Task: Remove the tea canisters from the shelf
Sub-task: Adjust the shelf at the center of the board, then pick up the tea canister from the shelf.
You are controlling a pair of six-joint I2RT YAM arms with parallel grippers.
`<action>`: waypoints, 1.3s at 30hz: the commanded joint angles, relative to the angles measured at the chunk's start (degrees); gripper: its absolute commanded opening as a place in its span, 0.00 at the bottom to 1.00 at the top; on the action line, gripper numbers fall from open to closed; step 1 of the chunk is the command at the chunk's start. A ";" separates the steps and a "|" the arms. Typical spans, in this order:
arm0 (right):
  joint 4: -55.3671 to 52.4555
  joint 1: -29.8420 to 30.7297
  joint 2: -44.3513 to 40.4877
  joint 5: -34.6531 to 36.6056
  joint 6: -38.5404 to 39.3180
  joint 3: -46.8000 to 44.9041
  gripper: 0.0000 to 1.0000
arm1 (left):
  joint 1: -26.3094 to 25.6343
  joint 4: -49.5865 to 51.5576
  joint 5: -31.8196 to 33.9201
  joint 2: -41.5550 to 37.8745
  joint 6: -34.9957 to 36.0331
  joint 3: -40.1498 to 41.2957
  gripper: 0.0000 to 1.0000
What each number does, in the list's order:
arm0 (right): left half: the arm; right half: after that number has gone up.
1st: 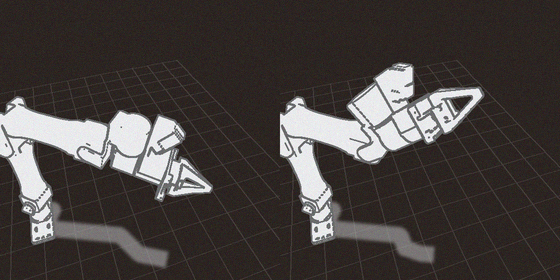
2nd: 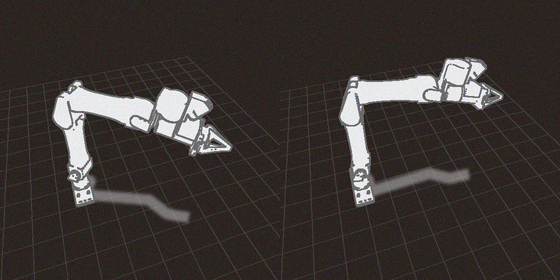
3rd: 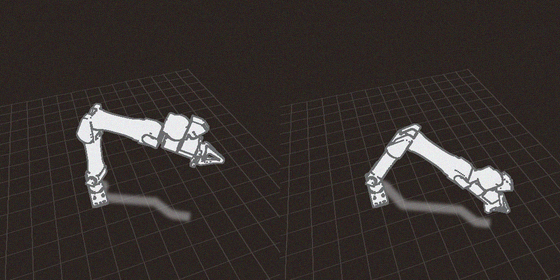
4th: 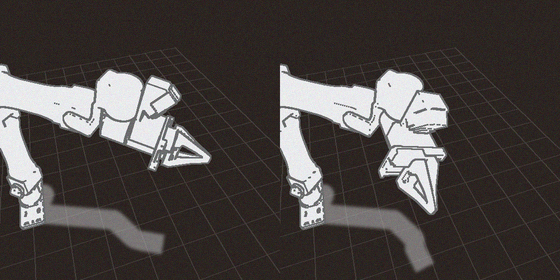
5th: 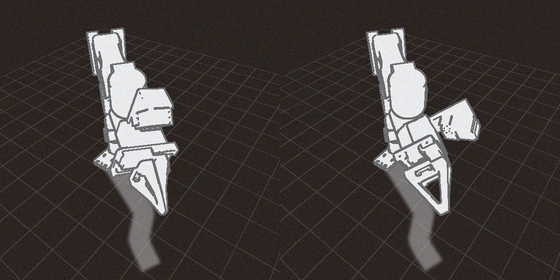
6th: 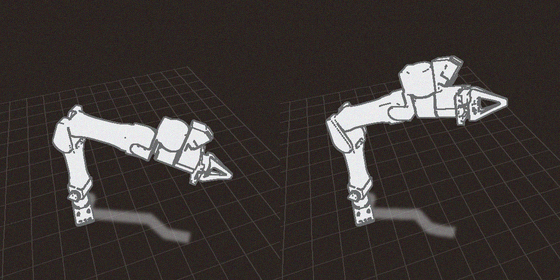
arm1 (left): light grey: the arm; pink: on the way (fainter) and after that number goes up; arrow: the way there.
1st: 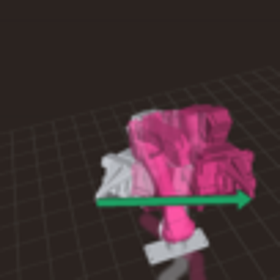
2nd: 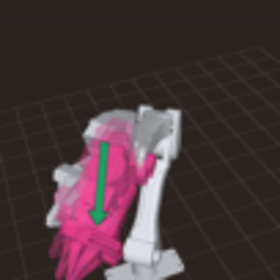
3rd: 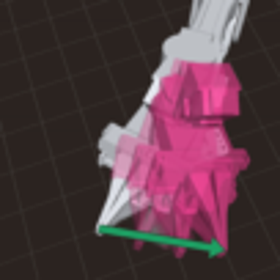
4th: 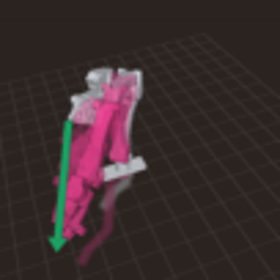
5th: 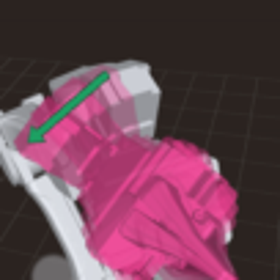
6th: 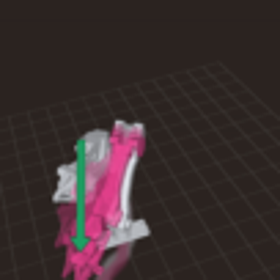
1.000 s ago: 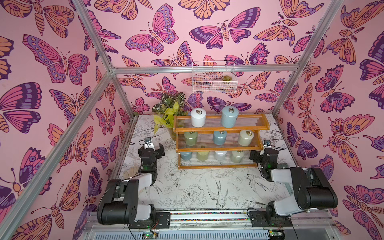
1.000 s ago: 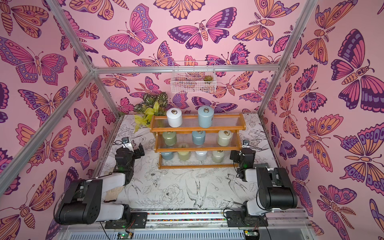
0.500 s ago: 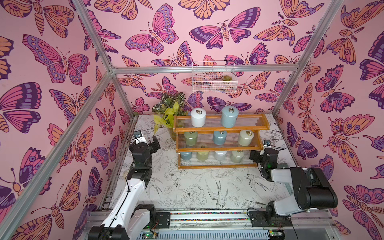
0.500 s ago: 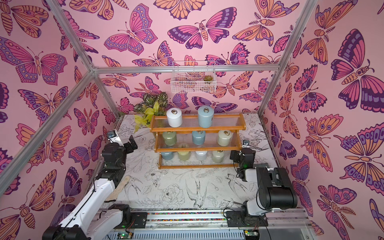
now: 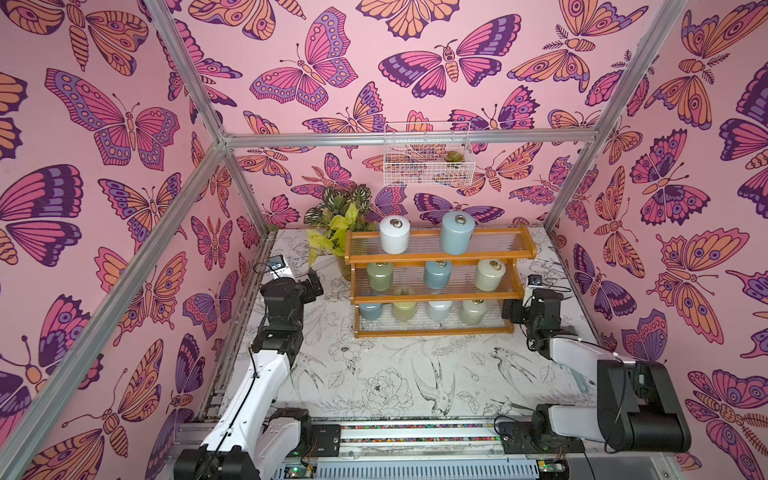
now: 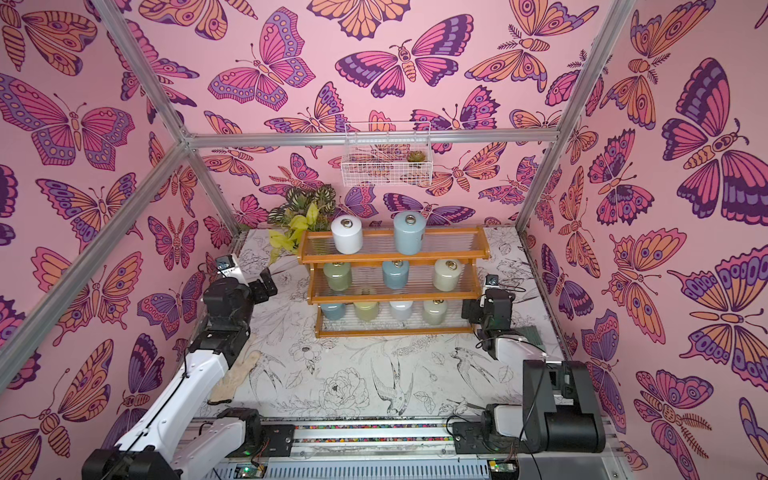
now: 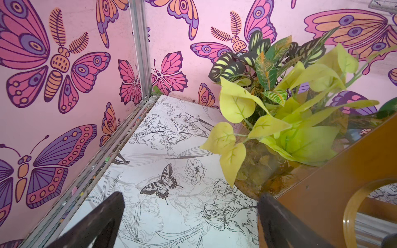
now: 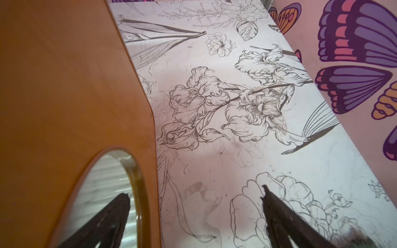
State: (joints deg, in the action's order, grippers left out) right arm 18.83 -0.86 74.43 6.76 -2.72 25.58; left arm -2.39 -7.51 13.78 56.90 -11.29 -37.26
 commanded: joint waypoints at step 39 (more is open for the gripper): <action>-15.05 43.58 -30.38 8.59 6.92 17.09 0.99 | -11.70 20.69 -8.41 -9.36 -5.96 -11.15 1.00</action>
State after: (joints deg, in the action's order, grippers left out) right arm -0.10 41.91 44.03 8.54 0.47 39.53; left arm -13.04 7.64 8.54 50.76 -14.46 -46.87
